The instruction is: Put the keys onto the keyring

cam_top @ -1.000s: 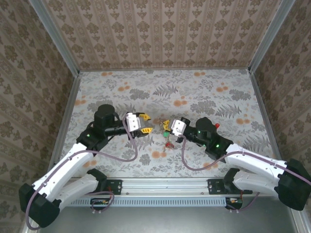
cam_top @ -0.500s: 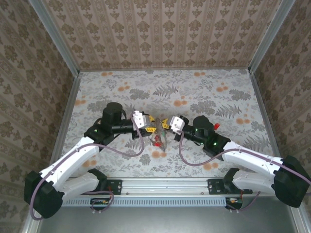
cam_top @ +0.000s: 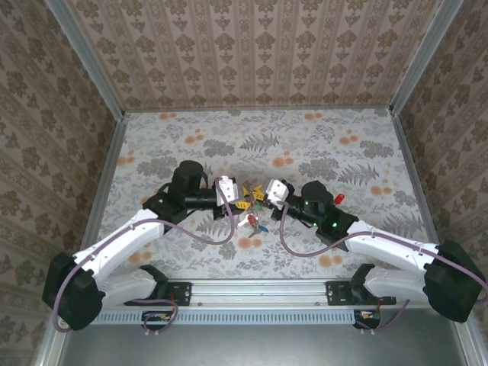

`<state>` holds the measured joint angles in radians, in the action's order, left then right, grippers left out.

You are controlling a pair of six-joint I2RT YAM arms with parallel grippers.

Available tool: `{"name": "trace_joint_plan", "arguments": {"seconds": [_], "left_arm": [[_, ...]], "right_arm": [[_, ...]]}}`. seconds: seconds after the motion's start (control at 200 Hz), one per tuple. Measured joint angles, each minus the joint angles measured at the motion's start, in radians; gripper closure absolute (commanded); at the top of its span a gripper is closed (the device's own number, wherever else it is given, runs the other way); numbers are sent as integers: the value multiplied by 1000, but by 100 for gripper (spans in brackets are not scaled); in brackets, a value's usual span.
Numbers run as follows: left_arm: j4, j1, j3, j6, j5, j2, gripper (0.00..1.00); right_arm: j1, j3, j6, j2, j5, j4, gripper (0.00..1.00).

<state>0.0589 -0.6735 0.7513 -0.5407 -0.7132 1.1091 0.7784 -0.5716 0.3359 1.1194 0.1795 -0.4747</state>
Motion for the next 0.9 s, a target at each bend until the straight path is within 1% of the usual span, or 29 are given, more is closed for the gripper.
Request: {"name": "trace_joint_plan", "arguments": {"seconds": [0.11,0.14,0.175,0.385,0.53,0.66,0.795,0.855,0.9], "left_arm": [[0,3,0,-5,4,-6,63],[0,6,0,-6,6,-12,59],[-1,9,-1,-2,11,-21,56],[-5,24,-1,27,41,-42,54],[-15,28,-1,49,45,-8,54],[-32,28,-1,63,38,14,58],[-90,25,-2,76,24,11,60],[-117,21,-6,78,22,3,63],[-131,18,-8,79,21,-3,67]], "right_arm": [[0,0,0,0,0,-1,100],[0,0,0,0,0,-1,100],[0,0,0,0,0,-2,100],[0,6,0,-2,13,-41,100],[0,21,1,-18,15,-57,100],[0,23,0,-26,15,-60,100],[0,24,0,-27,15,-60,100],[0,24,0,-27,15,-60,100],[0,24,0,-27,16,-60,100]]}}
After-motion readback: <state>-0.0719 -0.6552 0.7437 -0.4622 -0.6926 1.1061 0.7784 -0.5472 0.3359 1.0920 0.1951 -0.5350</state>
